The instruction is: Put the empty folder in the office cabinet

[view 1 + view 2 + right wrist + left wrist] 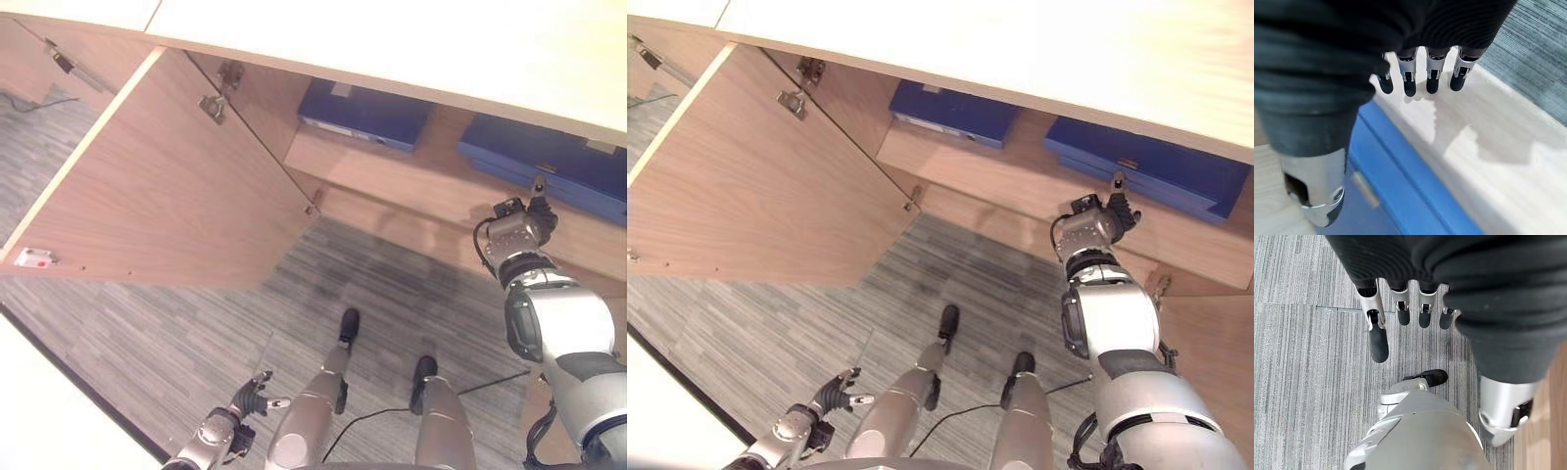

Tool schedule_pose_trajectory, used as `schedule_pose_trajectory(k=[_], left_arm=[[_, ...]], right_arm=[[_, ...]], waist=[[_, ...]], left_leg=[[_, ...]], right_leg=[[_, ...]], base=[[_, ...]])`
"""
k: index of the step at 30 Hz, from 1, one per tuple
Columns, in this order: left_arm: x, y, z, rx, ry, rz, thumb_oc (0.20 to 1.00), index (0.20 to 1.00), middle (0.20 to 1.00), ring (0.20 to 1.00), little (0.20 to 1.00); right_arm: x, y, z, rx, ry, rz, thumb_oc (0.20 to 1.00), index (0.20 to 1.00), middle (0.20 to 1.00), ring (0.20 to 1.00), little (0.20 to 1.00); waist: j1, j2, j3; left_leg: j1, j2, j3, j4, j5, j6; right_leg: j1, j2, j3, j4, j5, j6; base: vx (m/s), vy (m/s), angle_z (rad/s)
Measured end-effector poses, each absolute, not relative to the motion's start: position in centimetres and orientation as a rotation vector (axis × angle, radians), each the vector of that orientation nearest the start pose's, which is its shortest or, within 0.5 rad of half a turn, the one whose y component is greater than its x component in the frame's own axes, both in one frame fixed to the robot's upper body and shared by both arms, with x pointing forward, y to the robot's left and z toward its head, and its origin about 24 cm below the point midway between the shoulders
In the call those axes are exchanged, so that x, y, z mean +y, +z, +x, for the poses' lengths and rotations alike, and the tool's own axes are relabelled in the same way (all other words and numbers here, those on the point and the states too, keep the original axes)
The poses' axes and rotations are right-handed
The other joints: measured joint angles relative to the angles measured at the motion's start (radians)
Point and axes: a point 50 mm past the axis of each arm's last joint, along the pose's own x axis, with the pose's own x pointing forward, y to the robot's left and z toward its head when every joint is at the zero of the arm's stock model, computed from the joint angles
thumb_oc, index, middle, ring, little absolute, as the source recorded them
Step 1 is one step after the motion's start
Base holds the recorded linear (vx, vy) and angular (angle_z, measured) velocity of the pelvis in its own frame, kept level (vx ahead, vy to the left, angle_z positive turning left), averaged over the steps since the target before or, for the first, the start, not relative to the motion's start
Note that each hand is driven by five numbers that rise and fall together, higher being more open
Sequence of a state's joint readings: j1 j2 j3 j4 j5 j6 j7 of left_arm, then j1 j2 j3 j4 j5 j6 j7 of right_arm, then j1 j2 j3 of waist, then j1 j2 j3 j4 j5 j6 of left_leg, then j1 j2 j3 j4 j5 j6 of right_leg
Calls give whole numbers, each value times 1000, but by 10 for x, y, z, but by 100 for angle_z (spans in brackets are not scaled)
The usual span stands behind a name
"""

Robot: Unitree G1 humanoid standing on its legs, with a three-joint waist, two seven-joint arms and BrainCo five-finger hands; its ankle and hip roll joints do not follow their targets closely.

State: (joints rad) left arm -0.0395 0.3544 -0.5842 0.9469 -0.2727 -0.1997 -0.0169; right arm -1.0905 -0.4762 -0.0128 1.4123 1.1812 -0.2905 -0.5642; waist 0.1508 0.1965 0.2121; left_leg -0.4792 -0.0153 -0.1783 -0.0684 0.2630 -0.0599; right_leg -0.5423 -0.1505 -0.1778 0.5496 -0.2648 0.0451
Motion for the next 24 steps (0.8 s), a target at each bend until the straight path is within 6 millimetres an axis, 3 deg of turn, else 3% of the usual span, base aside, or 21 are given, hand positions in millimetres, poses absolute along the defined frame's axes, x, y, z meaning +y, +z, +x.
schedule_pose_trajectory(k=[5, 7, 8, 14, 17, 20, 24], left_arm=[[193, -130, 155, 806, -296, 333, 1000, 1000, 1000, 1000, 1000], [192, -130, 155, 803, -301, 330, 1000, 1000, 1000, 1000, 1000], [193, -130, 155, 806, -300, 328, 1000, 1000, 1000, 1000, 1000], [192, -129, 158, 793, -274, 304, 1000, 1000, 1000, 1000, 1000], [192, -133, 154, 816, -234, 276, 1000, 1000, 1000, 1000, 1000], [197, -135, 150, 836, -192, 267, 1000, 1000, 1000, 1000, 1000], [205, -135, 148, 842, -139, 246, 1000, 1000, 1000, 1000, 1000]], right_arm=[[-295, 113, 374, 93, -1001, 832, 1000, 1000, 1000, 1000, 1000], [-295, 95, 367, 109, -1005, 843, 1000, 1000, 1000, 1000, 1000], [-293, 85, 363, 131, -1014, 840, 200, 200, 200, 200, 200], [-271, 46, 351, 160, -963, 849, 200, 200, 200, 200, 200], [-232, 13, 338, 230, -847, 819, 200, 200, 200, 200, 200], [-212, 10, 329, 180, -715, 767, 200, 200, 200, 200, 200], [-201, 1, 301, 142, -578, 639, 200, 200, 200, 200, 200]], waist=[[-3, -1, -3], [-2, -6, -6], [-2, -5, -7], [-7, -22, -15], [-35, -29, -12], [-63, -57, -6], [-91, -101, 1]], left_leg=[[7, 6, 0, -9, -22, -3], [6, 6, 4, -10, -57, 0], [6, 5, 4, -2, -55, 0], [14, 3, 4, -1, -15, 3], [37, 5, 4, -5, -14, 3], [45, 10, 13, -12, -31, -1], [66, 13, 26, -20, -33, 0]], right_leg=[[2, 4, -2, -1, 3, -7], [12, -1, -10, -28, 17, -14], [20, 1, -10, -34, 19, -11], [33, 3, -1, -38, 13, 1], [56, 6, -2, -47, 9, 5], [59, 8, 1, -50, 8, 5], [73, 9, 7, -57, 8, 5]], base=[[16, -2, -1], [0, 0, 0], [0, 0, 0], [7, 6, -2], [3, 21, 0], [9, 18, -9], [21, 9, -4]])
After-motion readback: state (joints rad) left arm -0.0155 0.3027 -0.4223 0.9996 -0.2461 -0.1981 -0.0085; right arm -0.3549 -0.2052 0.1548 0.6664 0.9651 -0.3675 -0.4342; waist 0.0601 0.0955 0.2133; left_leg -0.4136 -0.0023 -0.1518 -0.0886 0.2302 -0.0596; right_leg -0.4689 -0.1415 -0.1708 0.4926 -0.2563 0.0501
